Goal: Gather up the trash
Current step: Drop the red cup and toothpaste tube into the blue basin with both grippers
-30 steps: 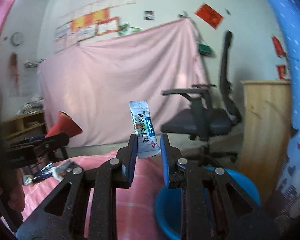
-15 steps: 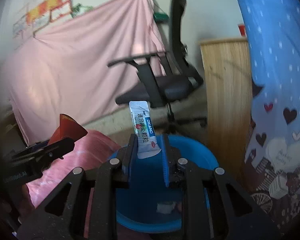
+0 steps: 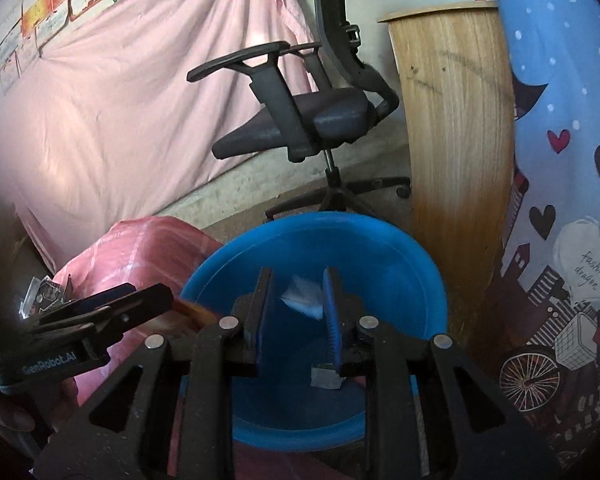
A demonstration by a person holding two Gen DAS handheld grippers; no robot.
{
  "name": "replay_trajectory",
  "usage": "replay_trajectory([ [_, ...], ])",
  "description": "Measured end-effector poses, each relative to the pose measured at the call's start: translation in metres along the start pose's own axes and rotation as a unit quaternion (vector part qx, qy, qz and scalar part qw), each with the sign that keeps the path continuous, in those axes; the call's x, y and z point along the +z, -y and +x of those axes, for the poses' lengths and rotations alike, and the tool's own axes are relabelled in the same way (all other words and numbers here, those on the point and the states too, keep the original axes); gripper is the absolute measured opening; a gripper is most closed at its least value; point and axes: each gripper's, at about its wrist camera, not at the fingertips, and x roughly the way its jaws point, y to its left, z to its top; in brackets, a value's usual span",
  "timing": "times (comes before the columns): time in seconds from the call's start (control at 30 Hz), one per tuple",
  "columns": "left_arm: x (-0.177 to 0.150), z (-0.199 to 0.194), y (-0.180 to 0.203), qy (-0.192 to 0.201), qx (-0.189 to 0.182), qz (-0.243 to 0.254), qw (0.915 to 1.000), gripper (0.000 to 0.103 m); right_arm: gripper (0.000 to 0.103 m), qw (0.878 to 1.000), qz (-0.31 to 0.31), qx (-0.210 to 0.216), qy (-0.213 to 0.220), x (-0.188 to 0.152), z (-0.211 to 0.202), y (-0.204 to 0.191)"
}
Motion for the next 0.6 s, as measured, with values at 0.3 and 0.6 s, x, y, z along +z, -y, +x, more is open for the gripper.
replay_trajectory([
  [0.3,-0.003,-0.021,-0.009,0.035,0.016,-0.010,0.9992,0.068,0.052,1.000,0.004,0.006,0.026,0.006,-0.006,-0.001],
  [0.6,-0.008,-0.070,-0.029,0.121,0.055,-0.035,0.9904,0.078,0.064,0.995,-0.023,0.023,0.090,0.010,-0.027,-0.026],
])
